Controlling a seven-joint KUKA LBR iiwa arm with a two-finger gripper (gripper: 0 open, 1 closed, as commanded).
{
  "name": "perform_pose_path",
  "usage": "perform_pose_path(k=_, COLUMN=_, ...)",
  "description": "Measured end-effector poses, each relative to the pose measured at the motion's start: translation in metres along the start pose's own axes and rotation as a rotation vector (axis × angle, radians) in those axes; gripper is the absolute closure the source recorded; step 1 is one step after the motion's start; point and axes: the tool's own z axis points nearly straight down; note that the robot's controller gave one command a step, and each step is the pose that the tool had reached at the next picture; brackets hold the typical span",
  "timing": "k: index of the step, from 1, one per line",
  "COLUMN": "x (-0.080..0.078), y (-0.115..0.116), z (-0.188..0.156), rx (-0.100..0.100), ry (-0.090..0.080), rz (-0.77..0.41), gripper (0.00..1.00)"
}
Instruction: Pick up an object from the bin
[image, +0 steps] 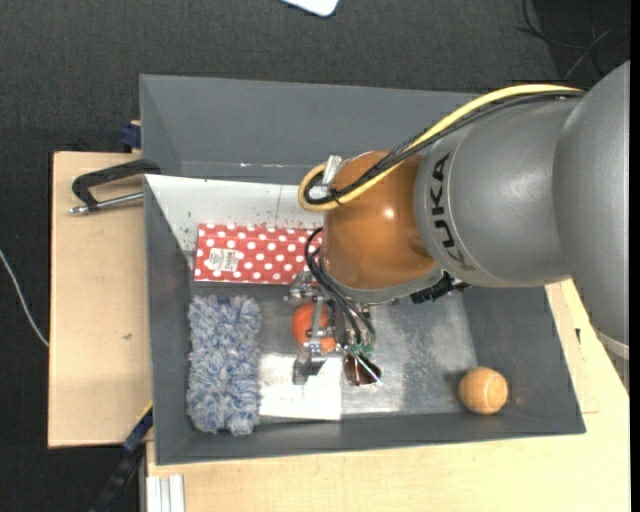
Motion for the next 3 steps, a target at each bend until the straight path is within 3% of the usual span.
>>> perform_pose_path(k=1, x=-0.022, y=-0.067, z=0.054, rx=0.0, ry=-0.005, rz=-0.081, gripper=0.0)
perform_pose_path(k=2, x=-0.009, y=-0.037, z=0.05, rx=0.005, ry=-0.004, rz=-0.145, gripper=0.0)
perform_pose_path(k=3, x=-0.018, y=-0.037, z=0.046, rx=0.003, ry=0.001, rz=-0.017, gripper=0.0)
